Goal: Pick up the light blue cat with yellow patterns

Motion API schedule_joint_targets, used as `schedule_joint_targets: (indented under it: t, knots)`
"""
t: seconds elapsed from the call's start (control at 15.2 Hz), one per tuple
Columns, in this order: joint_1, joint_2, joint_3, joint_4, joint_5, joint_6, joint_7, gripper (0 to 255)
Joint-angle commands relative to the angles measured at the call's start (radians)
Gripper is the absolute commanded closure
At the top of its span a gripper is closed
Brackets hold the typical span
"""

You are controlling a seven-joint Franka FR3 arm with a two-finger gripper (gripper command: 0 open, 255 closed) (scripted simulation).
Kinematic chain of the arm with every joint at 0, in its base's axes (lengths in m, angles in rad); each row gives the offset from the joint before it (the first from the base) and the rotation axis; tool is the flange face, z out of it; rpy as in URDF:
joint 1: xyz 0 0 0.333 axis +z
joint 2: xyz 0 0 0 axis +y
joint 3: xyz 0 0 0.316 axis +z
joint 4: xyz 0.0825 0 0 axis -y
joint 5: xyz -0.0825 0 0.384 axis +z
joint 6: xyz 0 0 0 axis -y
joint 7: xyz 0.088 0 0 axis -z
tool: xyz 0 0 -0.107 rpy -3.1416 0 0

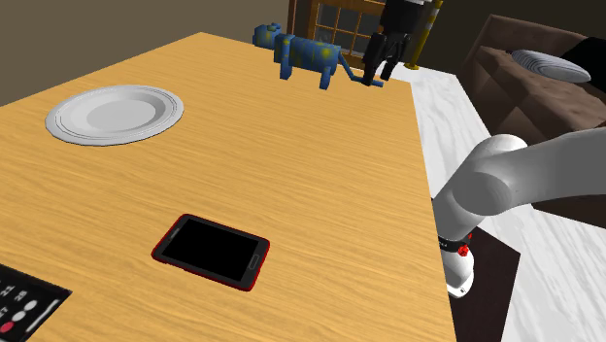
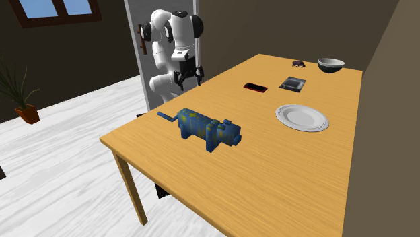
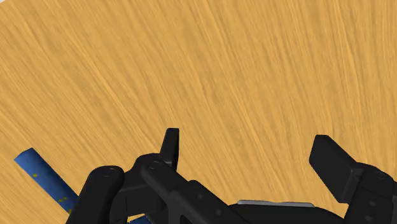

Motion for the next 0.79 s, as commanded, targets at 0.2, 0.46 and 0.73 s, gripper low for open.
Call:
schedule_joint_targets:
  t: [0.2, 0.46, 0.73]
  knots:
    - [-0.002, 0.109, -0.034, 0.067, -0.039, 0.039, -0.082, 0]
    - [0.0, 0.256, -0.072, 0.176, -0.079, 0.079, -0.186, 0]
    - [0.004, 0.407, -0.102, 0.306, -0.106, 0.103, -0.283, 0]
